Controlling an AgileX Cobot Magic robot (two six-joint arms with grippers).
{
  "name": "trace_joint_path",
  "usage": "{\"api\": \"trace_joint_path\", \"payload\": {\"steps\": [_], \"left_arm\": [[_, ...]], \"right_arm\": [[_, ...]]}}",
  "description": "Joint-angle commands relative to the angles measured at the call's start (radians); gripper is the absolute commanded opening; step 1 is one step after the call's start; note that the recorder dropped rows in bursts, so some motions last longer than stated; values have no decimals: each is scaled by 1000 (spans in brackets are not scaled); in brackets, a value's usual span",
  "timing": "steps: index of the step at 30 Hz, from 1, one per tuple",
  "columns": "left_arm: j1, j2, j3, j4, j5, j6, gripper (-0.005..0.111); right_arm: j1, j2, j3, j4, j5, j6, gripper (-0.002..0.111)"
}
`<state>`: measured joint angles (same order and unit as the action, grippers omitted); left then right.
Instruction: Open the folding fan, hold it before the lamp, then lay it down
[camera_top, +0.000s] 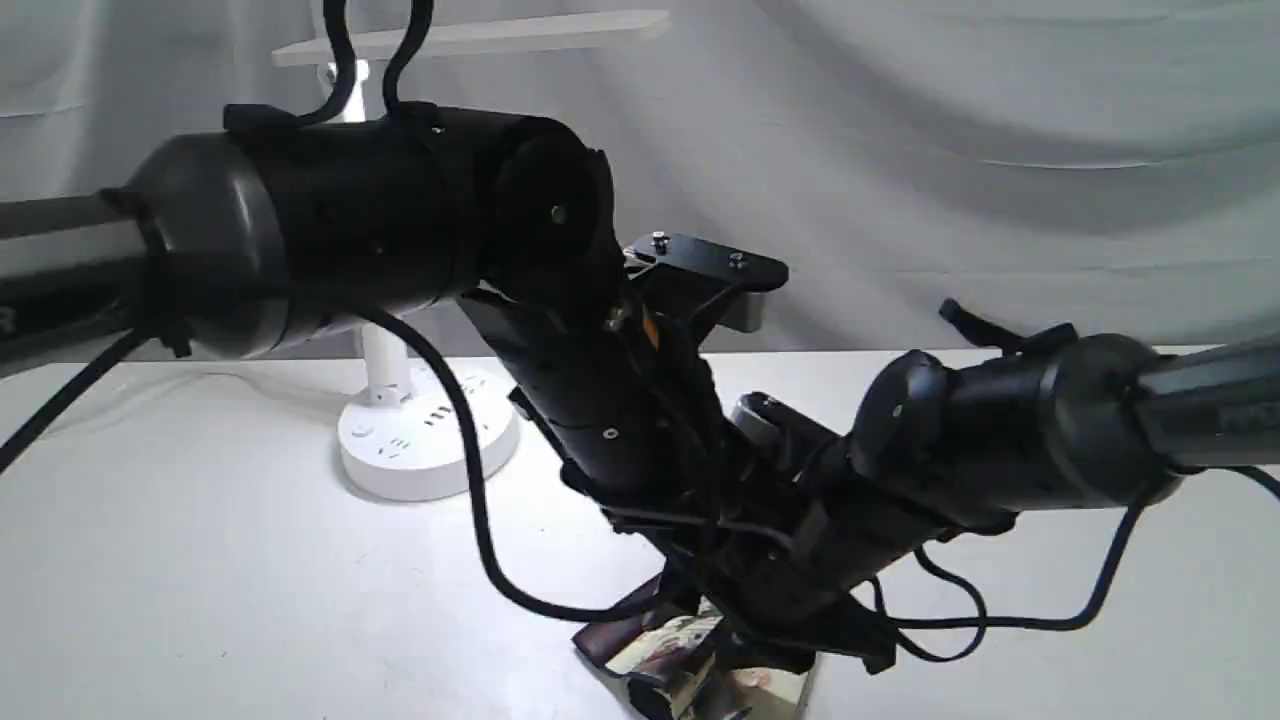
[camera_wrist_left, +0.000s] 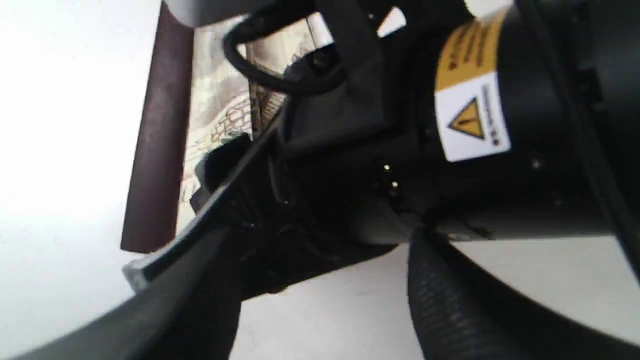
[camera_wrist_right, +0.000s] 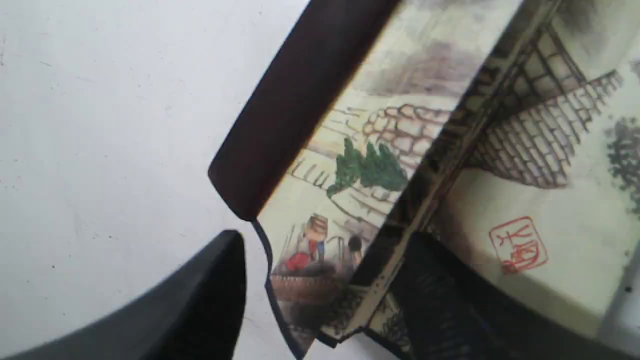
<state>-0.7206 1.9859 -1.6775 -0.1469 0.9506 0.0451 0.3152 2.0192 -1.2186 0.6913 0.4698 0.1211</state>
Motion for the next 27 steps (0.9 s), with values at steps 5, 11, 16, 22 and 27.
{"api": "trace_joint_path", "payload": {"steps": [5, 11, 16, 22, 27], "left_arm": [[23, -9, 11, -2, -38, -45, 53], [23, -19, 11, -52, -51, -38, 53], [23, -36, 11, -52, -46, -38, 53], [23, -36, 11, -65, -54, -45, 53], [23, -36, 11, -59, -23, -45, 53]], "right_arm": [[-63, -38, 1, -64, 59, -2, 49], [-91, -63, -1, -88, 29, -6, 49], [-159, -63, -1, -108, 53, -13, 49], [-206, -63, -1, -112, 59, -81, 49], [-235, -61, -48, -125, 56, -255, 49]]}}
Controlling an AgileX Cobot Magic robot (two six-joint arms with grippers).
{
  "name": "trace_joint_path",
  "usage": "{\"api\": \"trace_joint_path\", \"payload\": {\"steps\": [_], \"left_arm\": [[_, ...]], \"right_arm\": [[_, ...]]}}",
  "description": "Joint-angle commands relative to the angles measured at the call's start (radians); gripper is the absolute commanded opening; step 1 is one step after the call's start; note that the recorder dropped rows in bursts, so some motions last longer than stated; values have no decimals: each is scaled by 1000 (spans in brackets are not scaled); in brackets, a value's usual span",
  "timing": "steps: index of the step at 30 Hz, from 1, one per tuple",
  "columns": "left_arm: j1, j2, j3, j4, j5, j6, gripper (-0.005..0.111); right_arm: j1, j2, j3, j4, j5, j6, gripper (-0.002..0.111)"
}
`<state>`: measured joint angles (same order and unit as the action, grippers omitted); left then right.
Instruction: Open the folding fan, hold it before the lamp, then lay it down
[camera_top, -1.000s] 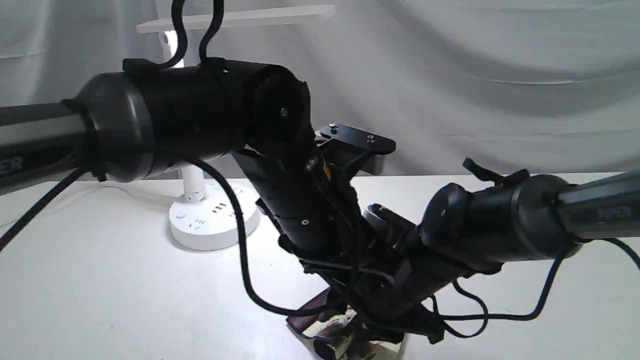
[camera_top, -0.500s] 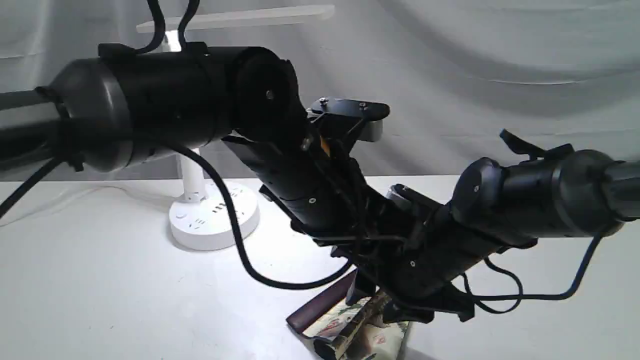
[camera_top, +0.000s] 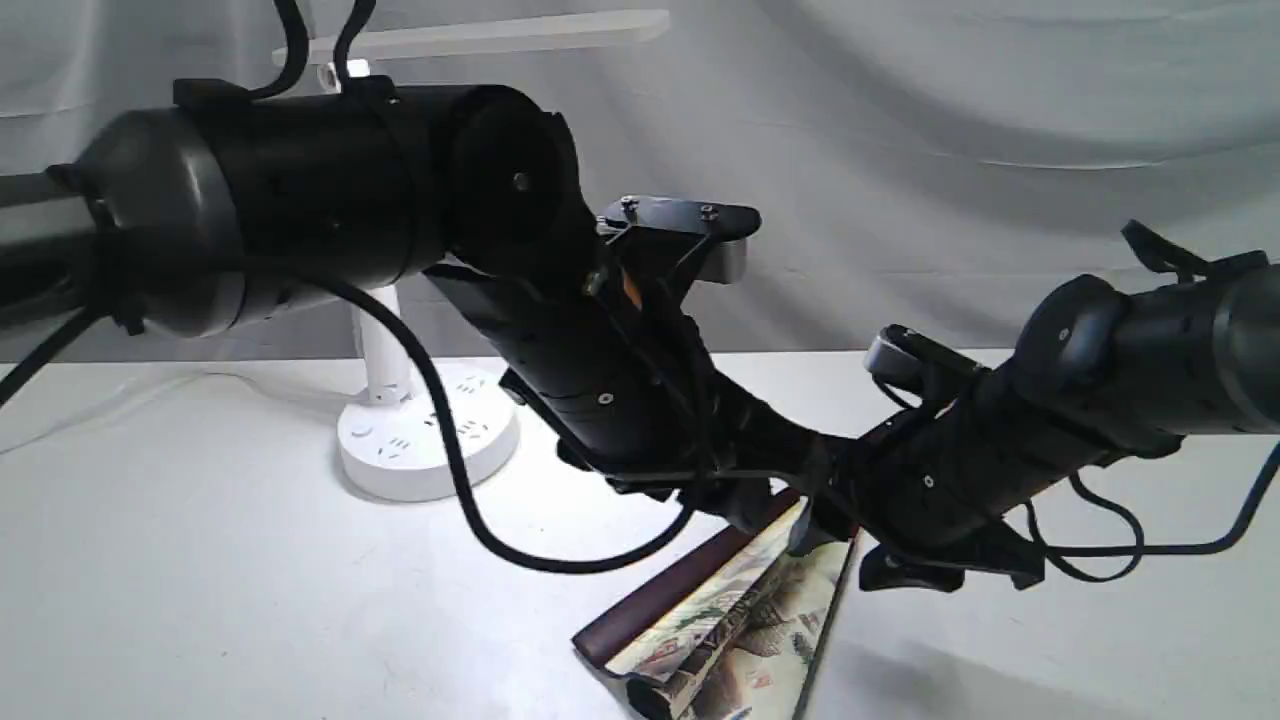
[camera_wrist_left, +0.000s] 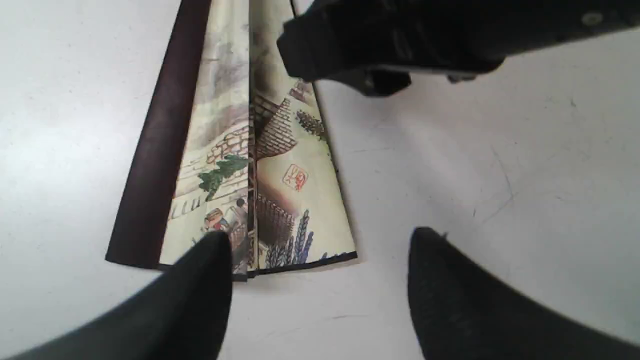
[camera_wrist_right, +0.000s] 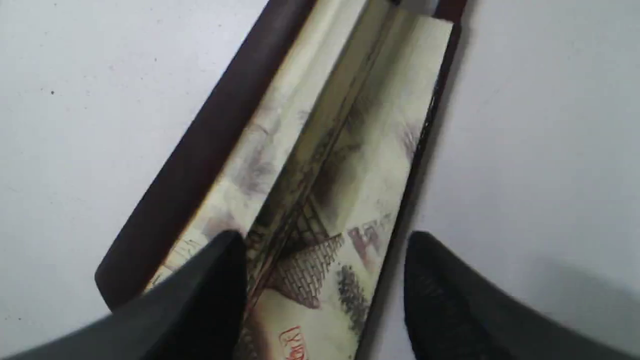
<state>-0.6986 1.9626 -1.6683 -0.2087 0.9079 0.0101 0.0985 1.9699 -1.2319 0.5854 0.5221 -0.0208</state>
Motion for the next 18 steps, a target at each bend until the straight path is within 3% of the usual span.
{"api": "trace_joint_path", "payload": {"steps": [1, 8, 18], "left_arm": [[1, -13, 2, 9, 30, -24, 53], [1, 4, 2, 100, 40, -108, 53], [1, 69, 2, 127, 27, -130, 53]], "right_arm": [[-25, -7, -59, -26, 33, -141, 49], [-88, 86, -329, -91, 287, -256, 57], [-88, 268, -567, -143, 258, -467, 57]]}}
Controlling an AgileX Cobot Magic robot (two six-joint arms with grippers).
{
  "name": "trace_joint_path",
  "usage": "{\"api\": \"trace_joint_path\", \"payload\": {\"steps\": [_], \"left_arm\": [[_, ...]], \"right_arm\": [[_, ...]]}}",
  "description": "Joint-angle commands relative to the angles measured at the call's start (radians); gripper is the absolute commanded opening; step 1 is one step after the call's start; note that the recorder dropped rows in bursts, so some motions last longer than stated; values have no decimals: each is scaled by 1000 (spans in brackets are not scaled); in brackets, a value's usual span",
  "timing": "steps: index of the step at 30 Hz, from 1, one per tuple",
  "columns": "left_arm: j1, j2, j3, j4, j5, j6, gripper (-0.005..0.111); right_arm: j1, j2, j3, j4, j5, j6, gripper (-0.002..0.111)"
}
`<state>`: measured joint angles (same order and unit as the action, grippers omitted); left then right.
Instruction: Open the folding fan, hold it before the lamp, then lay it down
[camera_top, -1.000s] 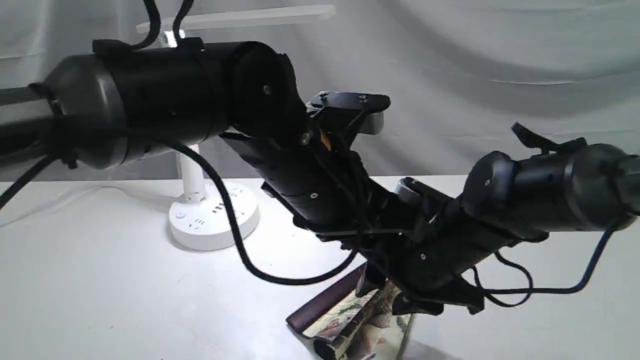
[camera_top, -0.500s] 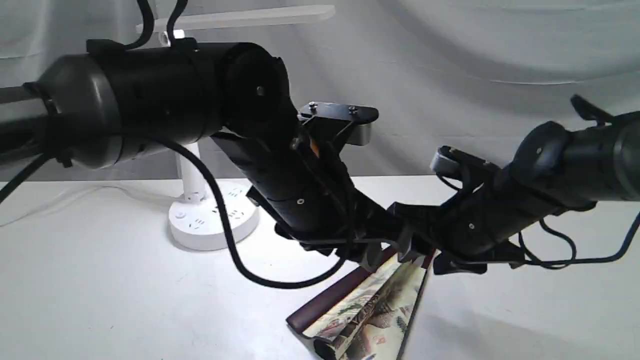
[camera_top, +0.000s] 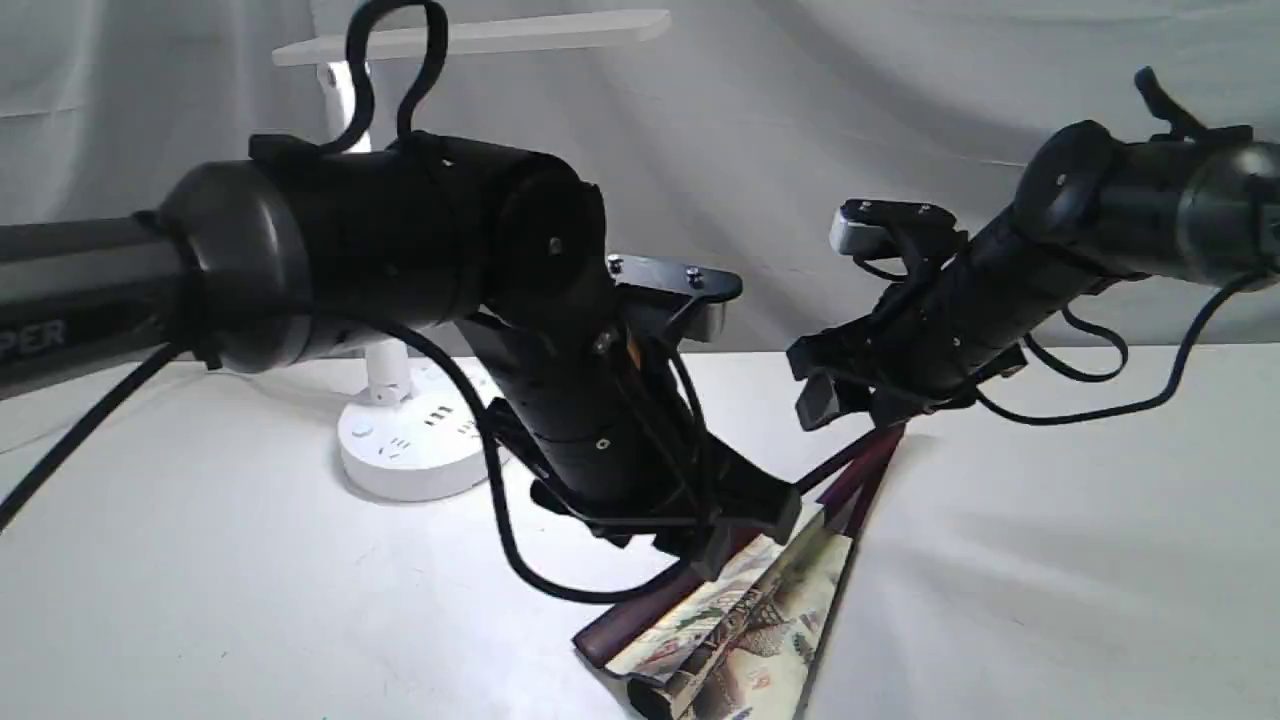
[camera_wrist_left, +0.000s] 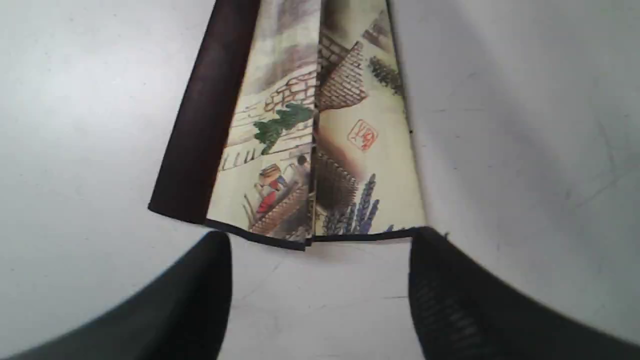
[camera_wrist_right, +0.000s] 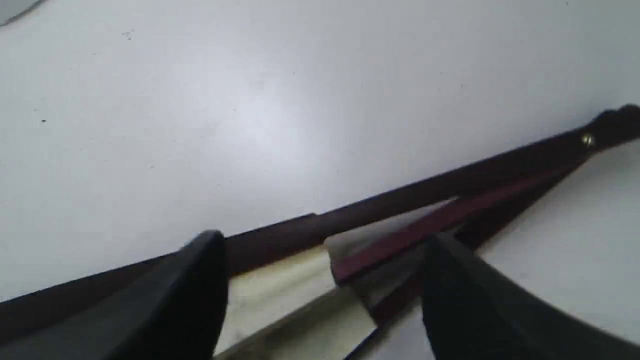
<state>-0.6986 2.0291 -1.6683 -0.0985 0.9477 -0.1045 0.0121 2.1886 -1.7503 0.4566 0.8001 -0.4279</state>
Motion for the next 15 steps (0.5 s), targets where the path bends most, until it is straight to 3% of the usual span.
{"api": "trace_joint_path", "payload": {"steps": [1, 6, 15], "left_arm": [[1, 2, 2, 23, -16, -16, 53], [1, 4, 2, 31, -9, -18, 53], [1, 4, 2, 31, -4, -18, 53]], "right_arm": [[-2, 65, -59, -14, -42, -78, 57], [-2, 148, -111, 6, -146, -96, 57], [-2, 229, -202, -27, -169, -99, 57]]}}
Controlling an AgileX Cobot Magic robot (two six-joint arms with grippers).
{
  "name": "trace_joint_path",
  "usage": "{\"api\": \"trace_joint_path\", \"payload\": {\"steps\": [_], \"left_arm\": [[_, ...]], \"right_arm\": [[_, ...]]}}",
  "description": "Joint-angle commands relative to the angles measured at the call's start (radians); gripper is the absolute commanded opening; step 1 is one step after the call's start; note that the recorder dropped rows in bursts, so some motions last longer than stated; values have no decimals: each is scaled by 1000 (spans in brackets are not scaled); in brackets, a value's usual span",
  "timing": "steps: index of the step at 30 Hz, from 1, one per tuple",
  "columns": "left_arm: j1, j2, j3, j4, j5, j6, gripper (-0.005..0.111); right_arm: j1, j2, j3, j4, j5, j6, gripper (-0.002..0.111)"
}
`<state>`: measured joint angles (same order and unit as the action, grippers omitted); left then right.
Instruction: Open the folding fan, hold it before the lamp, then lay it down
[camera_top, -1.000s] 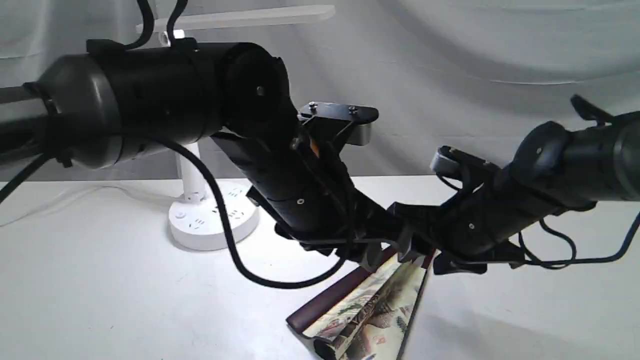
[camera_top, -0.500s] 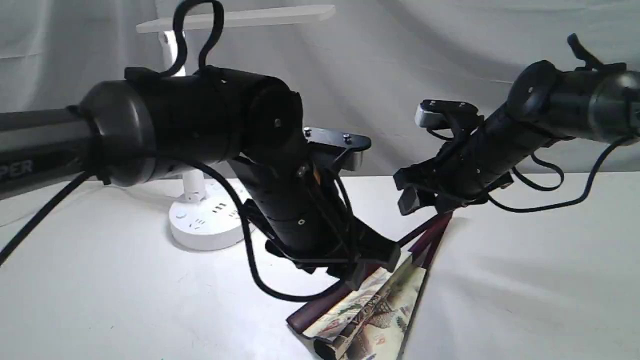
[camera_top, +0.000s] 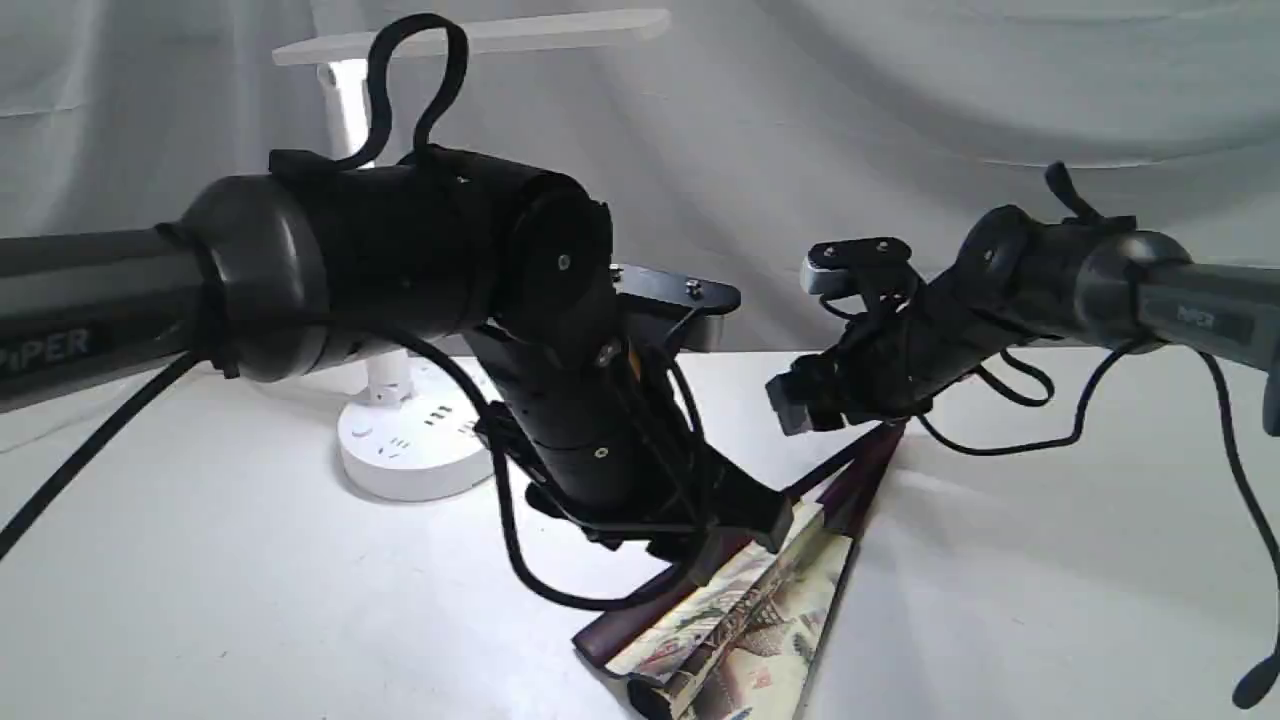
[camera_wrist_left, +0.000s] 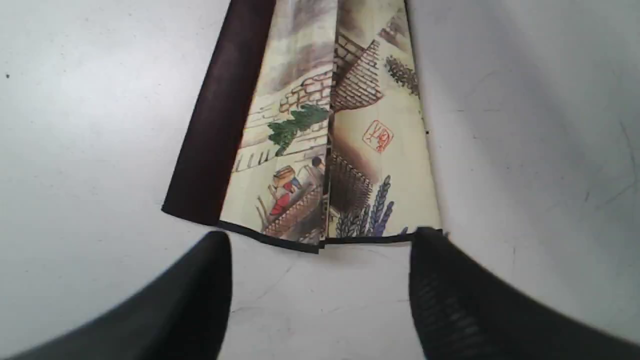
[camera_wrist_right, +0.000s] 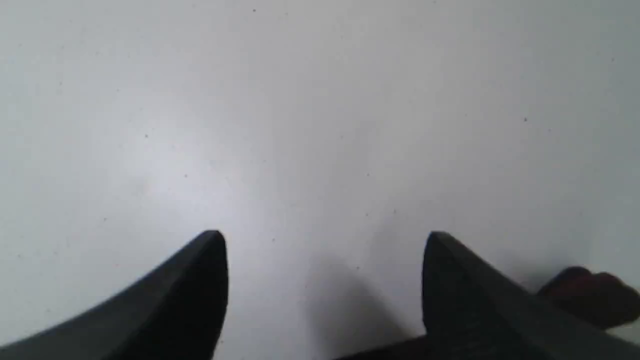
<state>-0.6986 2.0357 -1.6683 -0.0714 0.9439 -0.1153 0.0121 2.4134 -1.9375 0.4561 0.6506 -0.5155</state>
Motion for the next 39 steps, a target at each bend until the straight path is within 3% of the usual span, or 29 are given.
{"api": "trace_joint_path", "payload": {"steps": [1, 19, 24, 31, 39], "left_arm": [[1, -3, 2, 4, 0, -7, 53], [1, -3, 2, 0, 7, -7, 53], [1, 2, 2, -78, 32, 15, 53], [-4, 26, 32, -191, -41, 45, 53], [-41, 75, 89, -200, -197, 67, 53]], "right_arm": [[-2, 6, -14, -48, -19, -9, 57], [-144, 8, -14, -118, 355, 153, 57], [-187, -5, -14, -144, 442, 221, 57], [-210, -30, -14, -143, 517, 232, 57], [-210, -36, -14, -136, 542, 236, 57]]}}
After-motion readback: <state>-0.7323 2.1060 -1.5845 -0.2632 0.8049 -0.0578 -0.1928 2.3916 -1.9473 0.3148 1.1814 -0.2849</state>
